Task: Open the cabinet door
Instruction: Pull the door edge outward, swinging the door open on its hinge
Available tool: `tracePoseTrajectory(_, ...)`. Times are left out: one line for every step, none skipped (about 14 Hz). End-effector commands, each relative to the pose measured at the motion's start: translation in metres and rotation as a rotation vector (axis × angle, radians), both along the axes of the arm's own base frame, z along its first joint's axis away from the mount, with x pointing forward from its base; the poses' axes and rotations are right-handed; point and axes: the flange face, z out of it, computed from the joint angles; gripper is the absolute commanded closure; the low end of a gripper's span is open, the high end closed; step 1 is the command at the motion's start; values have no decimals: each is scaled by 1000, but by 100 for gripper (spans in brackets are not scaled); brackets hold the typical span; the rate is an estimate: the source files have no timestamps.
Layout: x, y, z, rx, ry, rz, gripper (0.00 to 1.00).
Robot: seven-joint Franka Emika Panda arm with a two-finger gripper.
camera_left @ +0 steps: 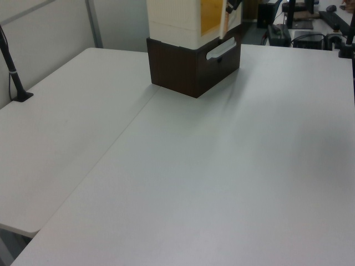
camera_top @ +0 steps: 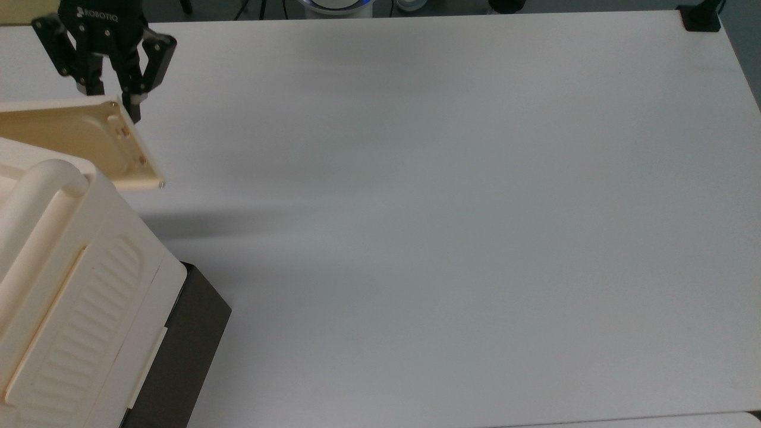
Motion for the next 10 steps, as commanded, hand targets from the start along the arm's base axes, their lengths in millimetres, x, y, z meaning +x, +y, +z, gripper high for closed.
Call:
tracePoseTrajectory(-36, -42, -5, 3, 110, 45, 23)
tracePoseTrajectory(-41, -45, -5, 4, 140, 65, 18)
tracePoseTrajectory(-50, -48, -1, 5, 169, 87, 13)
tracePoseTrajectory(-56, -52, 0, 3, 198, 114, 8)
tracePoseTrajectory(-64, -59, 3, -2, 220, 138, 5)
tracePoseTrajectory(-73, -63, 6, -4, 242, 163, 2)
tracePoseTrajectory(-85, -74, 10, -3, 271, 187, 0)
tracePoseTrajectory(-98, -83, 15, 3, 296, 201, 0)
tracePoseTrajectory(-105, -90, 15, 8, 312, 206, 0)
tracePoseTrajectory(-115, -100, 18, 19, 323, 189, 0)
